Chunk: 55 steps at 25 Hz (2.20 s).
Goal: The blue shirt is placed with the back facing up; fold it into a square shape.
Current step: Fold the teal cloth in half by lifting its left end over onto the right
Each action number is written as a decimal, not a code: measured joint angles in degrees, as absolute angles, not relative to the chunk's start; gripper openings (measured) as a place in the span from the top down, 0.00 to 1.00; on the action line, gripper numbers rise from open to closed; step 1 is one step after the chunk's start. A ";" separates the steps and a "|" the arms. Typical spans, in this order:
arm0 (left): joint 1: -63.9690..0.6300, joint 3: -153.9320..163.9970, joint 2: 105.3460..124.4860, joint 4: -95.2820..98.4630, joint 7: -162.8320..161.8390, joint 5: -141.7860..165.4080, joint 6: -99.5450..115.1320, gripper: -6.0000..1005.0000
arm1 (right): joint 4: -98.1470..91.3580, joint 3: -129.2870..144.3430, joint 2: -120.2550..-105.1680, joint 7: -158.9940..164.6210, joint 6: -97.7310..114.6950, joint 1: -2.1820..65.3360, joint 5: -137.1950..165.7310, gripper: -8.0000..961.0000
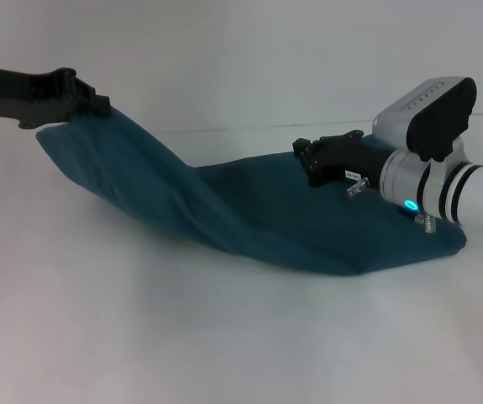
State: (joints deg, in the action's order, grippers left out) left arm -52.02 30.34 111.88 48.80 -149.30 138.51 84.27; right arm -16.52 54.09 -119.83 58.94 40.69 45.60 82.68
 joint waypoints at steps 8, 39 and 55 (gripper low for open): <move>-50.73 34.50 111.89 49.17 -149.88 142.18 84.50 0.93 | -20.36 55.53 -119.73 66.19 40.49 45.50 87.19 0.99; -47.81 35.03 113.24 48.78 -149.62 149.30 86.45 0.93 | -20.35 60.56 -120.15 67.50 36.50 48.97 87.10 0.99; -51.99 34.86 112.03 48.73 -149.87 141.33 86.64 0.93 | -19.96 60.62 -120.14 67.73 36.38 48.86 86.96 0.99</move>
